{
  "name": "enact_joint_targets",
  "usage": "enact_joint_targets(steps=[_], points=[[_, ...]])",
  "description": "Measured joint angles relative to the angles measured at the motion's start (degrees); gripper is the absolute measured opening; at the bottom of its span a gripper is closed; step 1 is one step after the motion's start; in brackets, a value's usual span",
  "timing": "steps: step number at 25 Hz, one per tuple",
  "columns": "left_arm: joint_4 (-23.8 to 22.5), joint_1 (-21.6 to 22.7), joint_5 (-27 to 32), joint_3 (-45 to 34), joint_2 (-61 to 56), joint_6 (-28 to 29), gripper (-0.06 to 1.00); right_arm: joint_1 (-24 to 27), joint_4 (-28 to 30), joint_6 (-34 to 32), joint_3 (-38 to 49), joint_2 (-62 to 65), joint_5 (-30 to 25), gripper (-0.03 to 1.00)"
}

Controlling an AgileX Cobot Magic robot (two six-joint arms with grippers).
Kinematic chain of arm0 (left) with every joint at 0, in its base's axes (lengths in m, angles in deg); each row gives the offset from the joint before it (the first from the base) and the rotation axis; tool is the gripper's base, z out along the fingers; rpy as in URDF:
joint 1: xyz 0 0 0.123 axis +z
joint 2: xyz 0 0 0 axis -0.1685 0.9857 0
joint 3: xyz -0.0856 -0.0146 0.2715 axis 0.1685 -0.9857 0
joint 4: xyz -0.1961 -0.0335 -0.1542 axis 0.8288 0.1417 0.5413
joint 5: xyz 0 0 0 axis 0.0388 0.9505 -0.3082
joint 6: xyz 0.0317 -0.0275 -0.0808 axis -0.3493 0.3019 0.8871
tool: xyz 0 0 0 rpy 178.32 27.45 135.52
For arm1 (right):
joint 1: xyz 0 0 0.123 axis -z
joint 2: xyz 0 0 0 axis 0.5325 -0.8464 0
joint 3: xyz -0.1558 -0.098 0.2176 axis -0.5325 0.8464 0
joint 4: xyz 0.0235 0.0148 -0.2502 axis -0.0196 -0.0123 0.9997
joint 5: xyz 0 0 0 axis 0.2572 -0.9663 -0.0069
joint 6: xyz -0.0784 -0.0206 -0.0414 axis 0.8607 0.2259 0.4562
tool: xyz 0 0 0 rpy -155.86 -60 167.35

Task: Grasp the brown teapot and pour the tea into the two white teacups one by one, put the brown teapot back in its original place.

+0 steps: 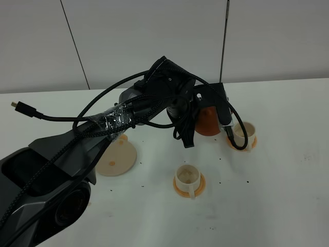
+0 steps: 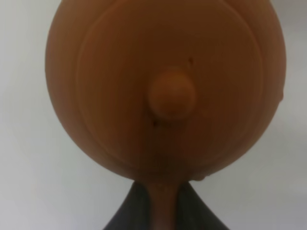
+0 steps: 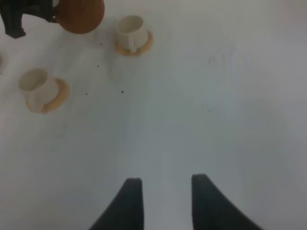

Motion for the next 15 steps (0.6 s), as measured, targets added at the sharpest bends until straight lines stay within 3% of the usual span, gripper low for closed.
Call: enact_joint_targets(steps=[6, 15], points=[[-4.28, -1.18, -0.18, 0.0, 0.0, -0.11, 0.17, 0.0, 0.0, 0.0, 0.0, 0.0, 0.0, 0.24], [-6.66, -1.8, -1.29, 0.0, 0.0, 0.01, 0.17, 0.0, 0.0, 0.0, 0.0, 0.0, 0.0, 0.24]])
